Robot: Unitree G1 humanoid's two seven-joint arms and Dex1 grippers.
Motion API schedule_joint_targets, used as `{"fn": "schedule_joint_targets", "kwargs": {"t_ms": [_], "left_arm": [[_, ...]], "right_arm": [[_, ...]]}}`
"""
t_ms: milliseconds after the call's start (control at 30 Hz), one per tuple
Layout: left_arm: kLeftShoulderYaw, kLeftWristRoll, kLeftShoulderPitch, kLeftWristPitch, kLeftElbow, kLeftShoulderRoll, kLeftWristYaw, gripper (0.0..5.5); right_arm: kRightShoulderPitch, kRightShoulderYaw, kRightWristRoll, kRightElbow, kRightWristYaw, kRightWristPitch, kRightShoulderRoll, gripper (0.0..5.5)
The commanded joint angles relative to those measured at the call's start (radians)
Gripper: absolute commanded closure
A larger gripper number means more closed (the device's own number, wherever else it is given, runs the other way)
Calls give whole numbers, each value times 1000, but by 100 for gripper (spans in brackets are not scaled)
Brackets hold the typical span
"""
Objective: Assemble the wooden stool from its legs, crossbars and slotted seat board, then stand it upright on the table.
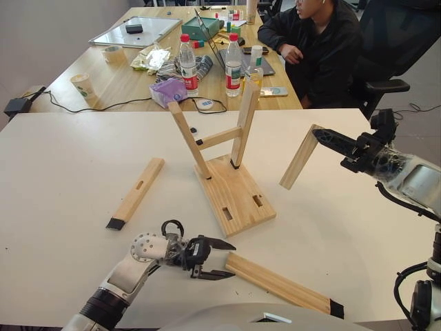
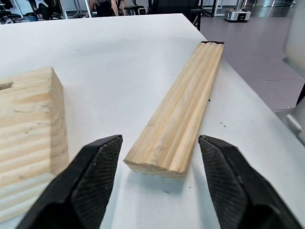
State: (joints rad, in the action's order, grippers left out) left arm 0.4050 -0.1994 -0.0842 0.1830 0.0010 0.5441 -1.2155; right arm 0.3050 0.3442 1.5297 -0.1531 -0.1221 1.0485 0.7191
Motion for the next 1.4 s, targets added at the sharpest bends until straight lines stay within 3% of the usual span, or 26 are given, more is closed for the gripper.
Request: {"fn": "schedule_joint_targets", "kwargs": {"t_ms": [33, 167, 367, 533, 600, 767, 900, 1100, 1267, 1400], "left_arm": [[20, 33, -2, 20, 13, 6, 5, 257], [26, 39, 9, 28, 38, 3, 7, 257], [21, 36, 8, 92, 116, 6, -12, 351], [24, 26, 6, 115, 144, -5, -13, 352], [-7, -73, -3, -27, 44, 3, -1, 352], [-141, -661, 75, -914, -294, 188, 92, 352], [-234, -1066, 215, -1463, -143, 244, 224, 352], [-271, -1102, 239, -1764, -15, 236, 314, 352], [-243, -1114, 235, -1797, 54, 241, 421, 352], [-243, -1061, 268, -1797, 172, 180, 528, 352]], "right_arm": [[42, -15, -15, 15, -5, 20, 7, 512], [44, -16, -17, 15, -5, 27, 2, 512], [40, -12, -17, 13, -3, 29, 1, 512], [33, -8, -21, 10, -5, 28, 0, 512], [32, -7, -25, 11, -4, 26, -2, 512], [0, 19, -19, -12, 25, 3, -19, 512], [-29, 33, -14, -37, 47, -20, -37, 512], [-56, 36, -9, -59, 63, -42, -52, 512], [-72, 37, 0, -76, 81, -54, -60, 512], [-92, 45, 12, -97, 97, -62, -63, 512]]}}
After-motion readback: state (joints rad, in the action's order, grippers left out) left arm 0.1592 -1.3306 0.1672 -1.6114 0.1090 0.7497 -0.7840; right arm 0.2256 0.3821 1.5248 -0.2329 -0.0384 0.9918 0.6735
